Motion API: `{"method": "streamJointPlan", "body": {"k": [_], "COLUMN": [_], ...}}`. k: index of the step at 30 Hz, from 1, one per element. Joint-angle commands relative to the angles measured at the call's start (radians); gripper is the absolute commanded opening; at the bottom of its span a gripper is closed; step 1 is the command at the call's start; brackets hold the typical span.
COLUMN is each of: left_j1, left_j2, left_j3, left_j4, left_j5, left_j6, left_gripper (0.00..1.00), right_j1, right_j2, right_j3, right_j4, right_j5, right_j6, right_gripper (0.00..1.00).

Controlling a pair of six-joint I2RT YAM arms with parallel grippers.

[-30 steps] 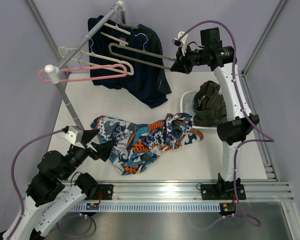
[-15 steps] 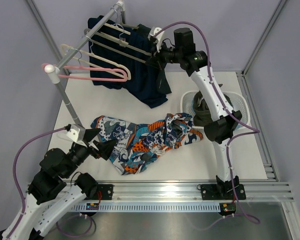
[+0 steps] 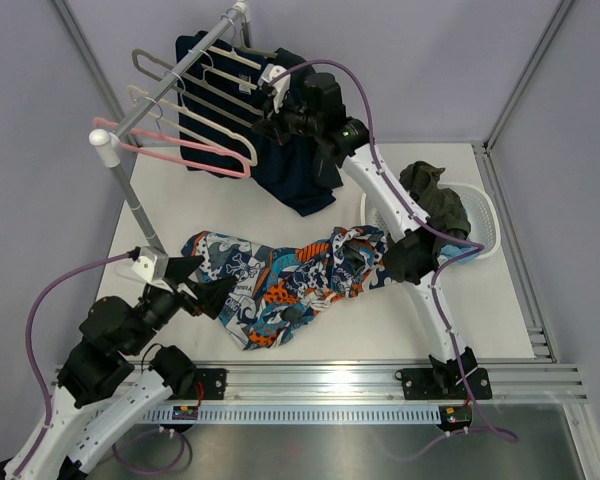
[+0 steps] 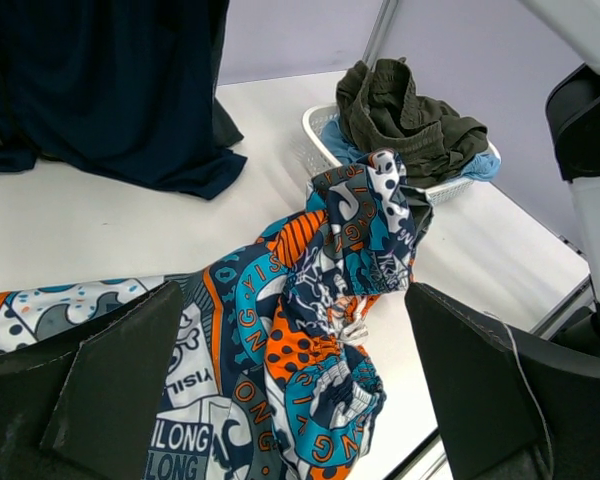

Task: Remove the shorts from the hanger

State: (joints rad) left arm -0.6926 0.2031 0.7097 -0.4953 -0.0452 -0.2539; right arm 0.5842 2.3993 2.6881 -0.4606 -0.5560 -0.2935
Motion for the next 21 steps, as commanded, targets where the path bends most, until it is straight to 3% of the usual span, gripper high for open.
{"method": "streamJointPlan", "body": {"k": [1, 21], "left_j1": [-0.002, -0.002], "left_j2": [-0.001, -0.019], "left_j3": [-0.018, -0.055], "left_j4": [0.080, 0.101], "left_j5": [0.030, 0.039], "left_j6": [-0.028, -0.045], "left_gripper": [0.99, 0.99], "right_j1": [0.031, 0.051], "right_j2": [0.001, 0.015], "right_j3": [0.069, 0.010], "right_j4": [0.149, 0.145], "right_j5": [0.041, 0.048], "right_j6": [0.017, -0.059], "right_gripper": [0.00, 0.01]}}
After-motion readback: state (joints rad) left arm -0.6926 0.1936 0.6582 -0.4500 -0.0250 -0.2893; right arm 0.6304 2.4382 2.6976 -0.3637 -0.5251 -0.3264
